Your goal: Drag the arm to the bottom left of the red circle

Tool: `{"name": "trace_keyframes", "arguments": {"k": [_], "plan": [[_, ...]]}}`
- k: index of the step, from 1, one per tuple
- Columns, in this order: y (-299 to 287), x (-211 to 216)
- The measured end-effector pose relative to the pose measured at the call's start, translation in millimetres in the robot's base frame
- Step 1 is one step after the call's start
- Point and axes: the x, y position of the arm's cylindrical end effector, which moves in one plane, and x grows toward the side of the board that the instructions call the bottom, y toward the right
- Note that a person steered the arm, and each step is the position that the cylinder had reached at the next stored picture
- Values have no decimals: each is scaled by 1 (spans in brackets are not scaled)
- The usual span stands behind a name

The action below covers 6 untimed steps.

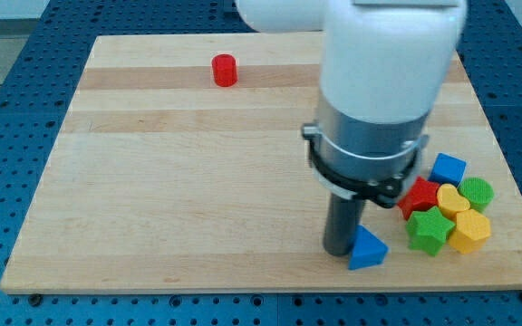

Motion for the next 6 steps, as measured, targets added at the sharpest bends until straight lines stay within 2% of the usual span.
{"name": "trace_keyframes", "arguments": {"k": [2, 3, 4, 5, 6], "plan": [[57, 5], [12, 6], [-79, -9], [-110, -91], [-111, -150]]}}
